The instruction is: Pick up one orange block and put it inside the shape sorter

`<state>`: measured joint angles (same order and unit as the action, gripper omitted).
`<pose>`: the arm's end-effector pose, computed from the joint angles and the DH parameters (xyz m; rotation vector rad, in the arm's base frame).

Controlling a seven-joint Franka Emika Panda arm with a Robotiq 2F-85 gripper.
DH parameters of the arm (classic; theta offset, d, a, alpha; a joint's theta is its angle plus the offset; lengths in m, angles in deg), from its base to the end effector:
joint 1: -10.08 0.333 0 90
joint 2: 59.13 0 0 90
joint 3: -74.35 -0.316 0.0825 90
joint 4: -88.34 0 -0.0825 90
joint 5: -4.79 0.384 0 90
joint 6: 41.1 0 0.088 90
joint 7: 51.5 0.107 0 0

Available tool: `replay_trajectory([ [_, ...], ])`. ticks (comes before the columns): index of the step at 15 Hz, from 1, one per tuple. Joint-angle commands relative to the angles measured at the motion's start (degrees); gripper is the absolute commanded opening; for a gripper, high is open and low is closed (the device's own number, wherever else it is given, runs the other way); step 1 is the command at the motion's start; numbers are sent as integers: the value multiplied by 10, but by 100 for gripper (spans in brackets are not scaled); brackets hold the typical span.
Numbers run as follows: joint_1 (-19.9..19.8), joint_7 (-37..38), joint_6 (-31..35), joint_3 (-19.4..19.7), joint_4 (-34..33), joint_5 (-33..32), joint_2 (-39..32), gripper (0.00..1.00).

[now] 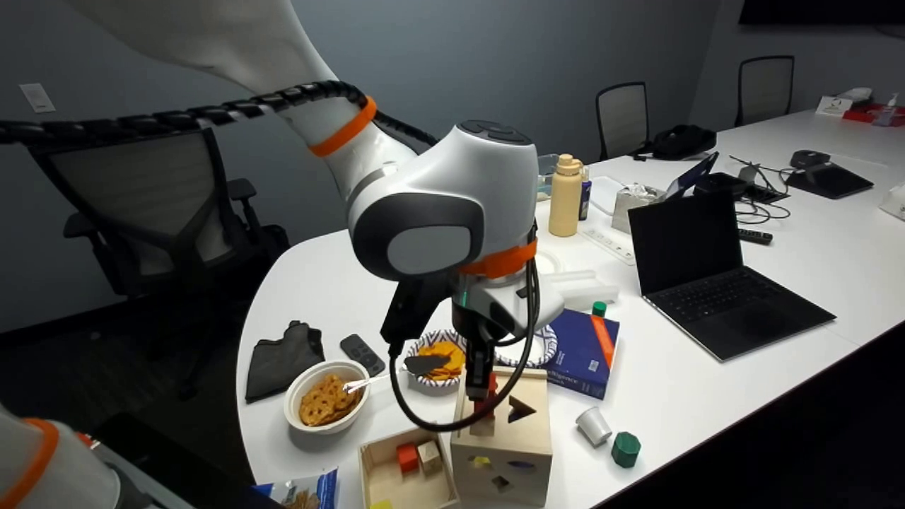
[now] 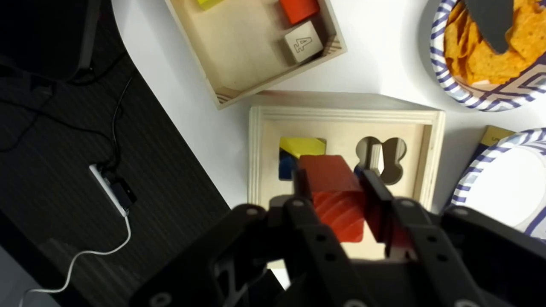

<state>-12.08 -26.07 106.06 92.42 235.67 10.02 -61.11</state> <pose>0.3377 -0.2887 0.2484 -2.5374 1.7802 0.0469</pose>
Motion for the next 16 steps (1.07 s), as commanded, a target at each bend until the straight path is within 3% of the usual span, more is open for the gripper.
replay_trajectory([
  [1,8,-32,6,10,-12,23,-20,8],
  [16,8,-60,2,17,-12,40,-43,8],
])
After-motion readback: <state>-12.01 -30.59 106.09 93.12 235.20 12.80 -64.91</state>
